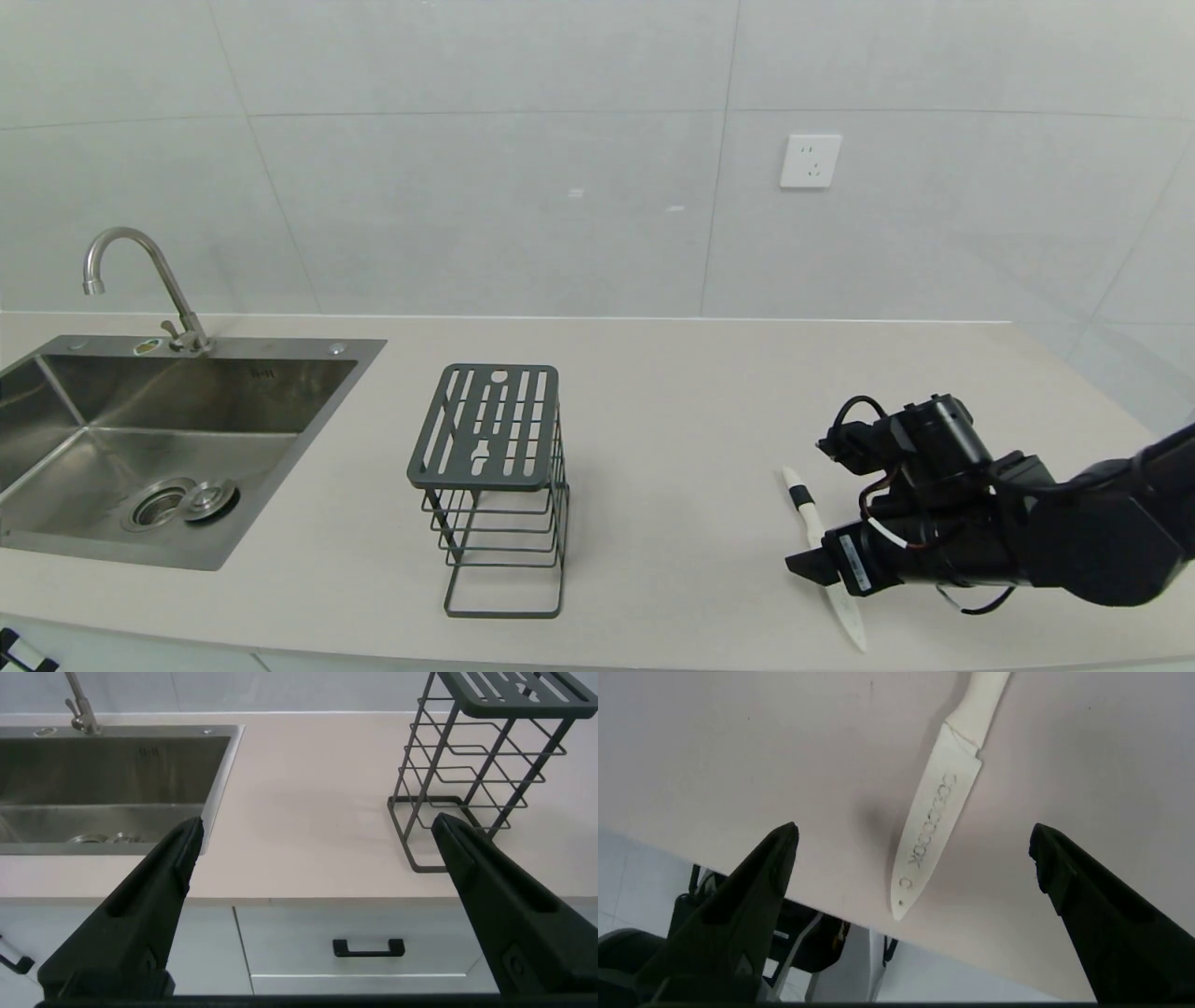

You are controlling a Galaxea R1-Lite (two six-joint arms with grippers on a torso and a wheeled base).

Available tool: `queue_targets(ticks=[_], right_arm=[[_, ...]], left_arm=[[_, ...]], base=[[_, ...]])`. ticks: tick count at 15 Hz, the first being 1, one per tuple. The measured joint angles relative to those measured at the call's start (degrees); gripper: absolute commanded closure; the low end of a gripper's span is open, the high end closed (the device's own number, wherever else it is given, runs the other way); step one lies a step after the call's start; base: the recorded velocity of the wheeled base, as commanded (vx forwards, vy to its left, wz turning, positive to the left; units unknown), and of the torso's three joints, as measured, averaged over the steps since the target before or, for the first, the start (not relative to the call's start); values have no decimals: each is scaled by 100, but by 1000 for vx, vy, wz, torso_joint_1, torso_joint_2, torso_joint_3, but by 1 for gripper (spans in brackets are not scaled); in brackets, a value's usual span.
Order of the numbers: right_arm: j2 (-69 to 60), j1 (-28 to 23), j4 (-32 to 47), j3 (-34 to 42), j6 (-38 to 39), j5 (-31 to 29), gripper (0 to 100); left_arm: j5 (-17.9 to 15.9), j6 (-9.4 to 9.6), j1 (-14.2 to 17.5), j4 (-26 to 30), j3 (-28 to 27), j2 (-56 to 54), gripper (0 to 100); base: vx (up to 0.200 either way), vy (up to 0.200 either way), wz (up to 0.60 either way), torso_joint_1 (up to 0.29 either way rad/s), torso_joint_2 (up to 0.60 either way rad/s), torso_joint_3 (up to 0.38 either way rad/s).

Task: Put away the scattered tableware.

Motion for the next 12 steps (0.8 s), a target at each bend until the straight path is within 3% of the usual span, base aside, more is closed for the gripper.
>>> queue_targets(ticks=[6,12], right_arm=[[564,312,-11,-383,684,-223,0],[794,-178,-9,-439,639,-512,0]], left_arm=[[66,17,-2,7,0,0,0],[73,17,-2,10,0,0,0]], base=[[0,0,0,0,0,0],[0,0,0,0,0,0]])
